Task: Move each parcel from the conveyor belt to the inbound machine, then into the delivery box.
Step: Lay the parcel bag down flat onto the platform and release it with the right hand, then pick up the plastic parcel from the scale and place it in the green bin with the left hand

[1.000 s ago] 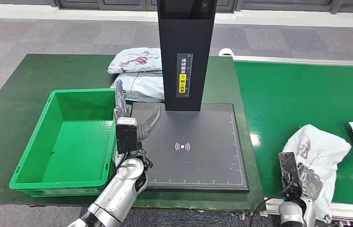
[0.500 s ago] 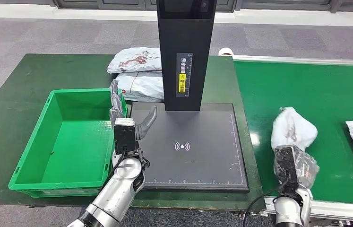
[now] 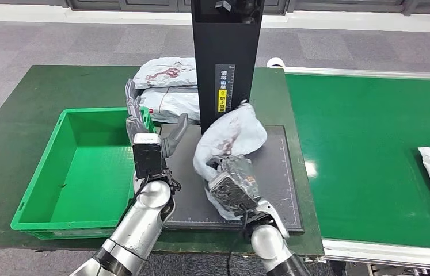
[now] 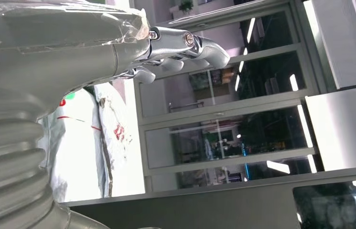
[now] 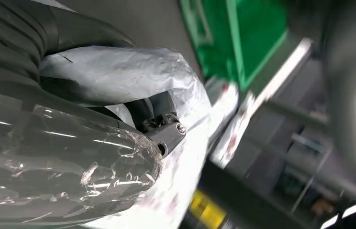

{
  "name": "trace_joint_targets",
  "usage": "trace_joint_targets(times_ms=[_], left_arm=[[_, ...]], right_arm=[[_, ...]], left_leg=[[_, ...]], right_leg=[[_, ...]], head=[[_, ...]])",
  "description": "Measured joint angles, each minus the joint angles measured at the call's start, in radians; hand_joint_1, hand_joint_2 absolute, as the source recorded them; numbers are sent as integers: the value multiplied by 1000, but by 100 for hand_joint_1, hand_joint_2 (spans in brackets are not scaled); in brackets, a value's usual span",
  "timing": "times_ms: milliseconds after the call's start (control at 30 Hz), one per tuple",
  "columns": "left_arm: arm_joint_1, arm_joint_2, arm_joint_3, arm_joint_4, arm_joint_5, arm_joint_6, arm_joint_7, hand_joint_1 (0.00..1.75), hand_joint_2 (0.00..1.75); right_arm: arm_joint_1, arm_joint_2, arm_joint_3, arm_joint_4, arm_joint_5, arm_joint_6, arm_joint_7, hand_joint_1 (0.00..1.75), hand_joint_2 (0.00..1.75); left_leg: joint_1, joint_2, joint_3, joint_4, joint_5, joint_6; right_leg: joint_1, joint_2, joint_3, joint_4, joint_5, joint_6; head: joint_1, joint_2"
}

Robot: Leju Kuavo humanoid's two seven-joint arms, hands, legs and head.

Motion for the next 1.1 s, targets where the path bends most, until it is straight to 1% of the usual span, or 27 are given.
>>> trace_joint_targets(times_ms=[33, 67, 167, 200, 300, 367, 500, 567, 767, 833, 900, 967, 1033, 1100], left_arm=[[-3, 0, 0, 0, 0, 4, 0, 0, 175], [-5, 0, 0, 1, 0, 7, 0, 0, 175], [-11, 4, 0, 11, -2, -6, 0, 0, 175], [-11, 5, 0, 15, -4, -14, 0, 0, 175], [-12, 7, 0, 29, -19, -32, 0, 0, 175], [-13, 7, 0, 35, -33, -41, 2, 0, 175], [-9, 7, 0, 39, -59, -55, 16, 0, 175], [-7, 7, 0, 39, -65, -59, 18, 0, 175], [-6, 7, 0, 39, -67, -60, 20, 0, 175], [-5, 7, 0, 40, -68, -66, 22, 0, 175], [-3, 7, 0, 42, -76, -75, 28, 0, 175], [-2, 7, 0, 48, -89, -88, 39, 0, 175], [-2, 7, 0, 58, -103, -111, 54, 0, 175], [-4, 7, -1, 70, -121, -141, 70, 0, 175]], right_arm=[[-4, -3, 20, 10, -16, 2, -4, 175, 175], [-7, -8, 36, 17, -37, 9, -8, 135, 175], [-12, -27, 60, 31, -103, 54, -12, 4, 175], [-14, -34, 64, 36, -119, 70, -11, 0, 131], [-20, -47, 69, 54, -141, 82, -5, 0, 0], [-26, -50, 67, 64, -132, 36, -3, 0, 0], [-31, -53, 40, 69, -113, -91, -20, 0, 0], [-31, -55, 28, 69, -113, -108, -25, 0, 0], [-30, -60, 21, 68, -113, -115, -32, 0, 0], [-27, -61, 15, 68, -125, -137, -48, 0, 0], [-19, -61, -4, 68, -165, -166, -75, 0, 0], [-11, -61, -34, 68, -245, -165, -108, 0, 0], [-9, -60, -69, 68, -337, -132, -132, 0, 0], [-11, -60, -98, 72, -402, -92, -142, 0, 0]], left_leg=[[0, 0, 0, 0, 0, 0], [0, 0, 0, 0, 0, 0], [-1, 0, 0, 0, 0, 0], [-1, 0, 0, 0, 0, 0], [-1, 0, 0, 0, 0, 0], [-1, 0, 0, 0, 0, 0], [-1, 0, 0, 0, 0, 0], [-1, 1, 0, 0, 0, 0], [-1, 1, 0, 0, 0, 0], [-1, 1, 0, 0, 0, 0], [-1, 0, 0, 0, 0, 0], [-1, 0, 0, 0, 0, 0], [-1, 0, 0, 0, 0, 0], [-1, 1, 0, 0, 0, 0]], right_leg=[[0, 0, 0, 0, 0, 0], [0, 0, 0, 0, 0, 0], [0, 0, 0, 0, 0, 0], [-1, 0, 0, 0, 0, 0], [-1, 0, 0, 0, 0, 0], [-1, 0, 0, 0, 0, 0], [-1, 0, 0, 0, 0, 0], [-1, 0, 0, 0, 0, 0], [0, 0, -1, 0, 0, 0], [-1, 0, -1, 0, 0, 0], [-1, 0, -1, 0, 0, 0], [-1, 0, -1, 0, 0, 0], [-1, 0, -1, 0, 0, 0], [-1, 0, -1, 0, 0, 0]], head=[[0, 0], [0, 0], [0, 0], [0, 0], [0, 0], [0, 0], [0, 0], [0, 0], [0, 0], [0, 0], [0, 0], [0, 0], [0, 0], [0, 0]])
